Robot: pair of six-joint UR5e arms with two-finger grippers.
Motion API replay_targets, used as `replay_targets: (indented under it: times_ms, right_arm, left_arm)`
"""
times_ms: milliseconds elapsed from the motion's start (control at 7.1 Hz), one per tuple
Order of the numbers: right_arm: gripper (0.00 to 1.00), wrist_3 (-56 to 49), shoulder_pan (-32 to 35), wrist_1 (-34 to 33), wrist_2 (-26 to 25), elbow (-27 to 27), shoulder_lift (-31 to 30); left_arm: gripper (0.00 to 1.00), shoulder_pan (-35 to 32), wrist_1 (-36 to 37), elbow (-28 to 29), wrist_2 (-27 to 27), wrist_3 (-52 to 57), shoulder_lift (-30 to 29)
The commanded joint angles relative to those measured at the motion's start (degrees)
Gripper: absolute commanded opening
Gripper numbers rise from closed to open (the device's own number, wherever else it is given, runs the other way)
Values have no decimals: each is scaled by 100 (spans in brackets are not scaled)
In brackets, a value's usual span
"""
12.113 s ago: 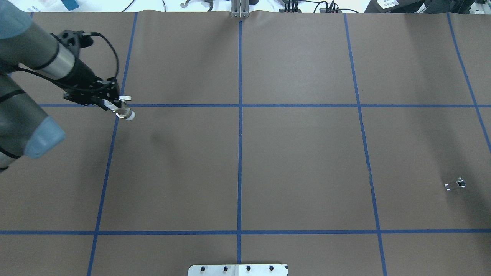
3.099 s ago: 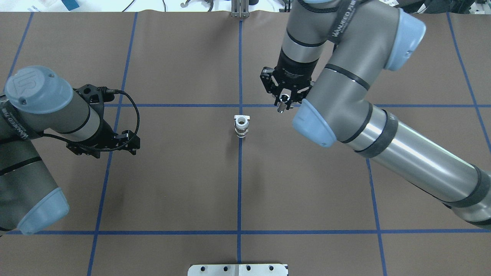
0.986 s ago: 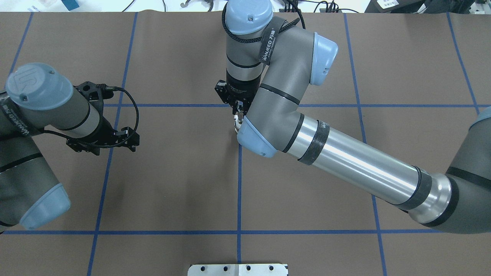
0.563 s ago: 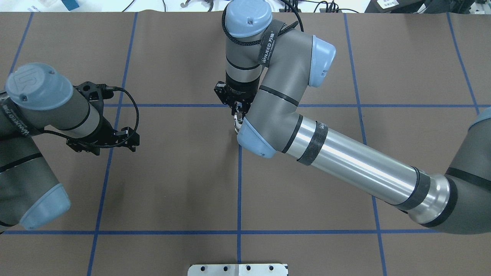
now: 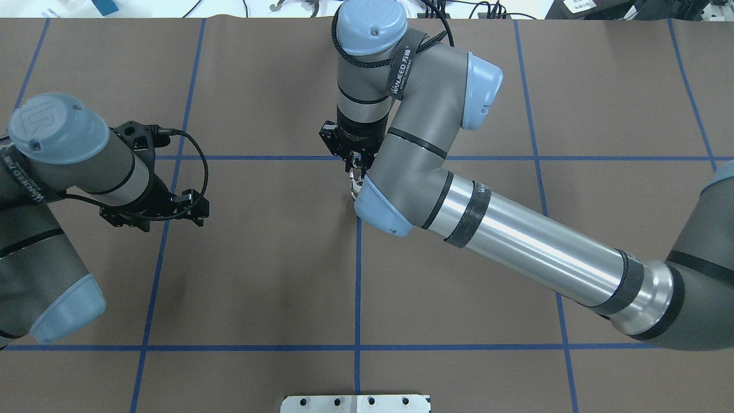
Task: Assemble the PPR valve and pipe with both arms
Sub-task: 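Lower the fitting with the right gripper and press it into the valve socket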
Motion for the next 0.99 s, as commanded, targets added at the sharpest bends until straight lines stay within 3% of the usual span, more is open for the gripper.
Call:
replay_targets:
  times_ms: [0, 845]
  right_arm:
    - [0, 1, 0, -1, 0, 7, -20]
    - [0, 18, 0, -1, 0, 16, -47]
  left_arm:
    - [100, -1, 0, 0, 4, -10, -2]
    - [100, -19, 9, -53, 4, -27, 7]
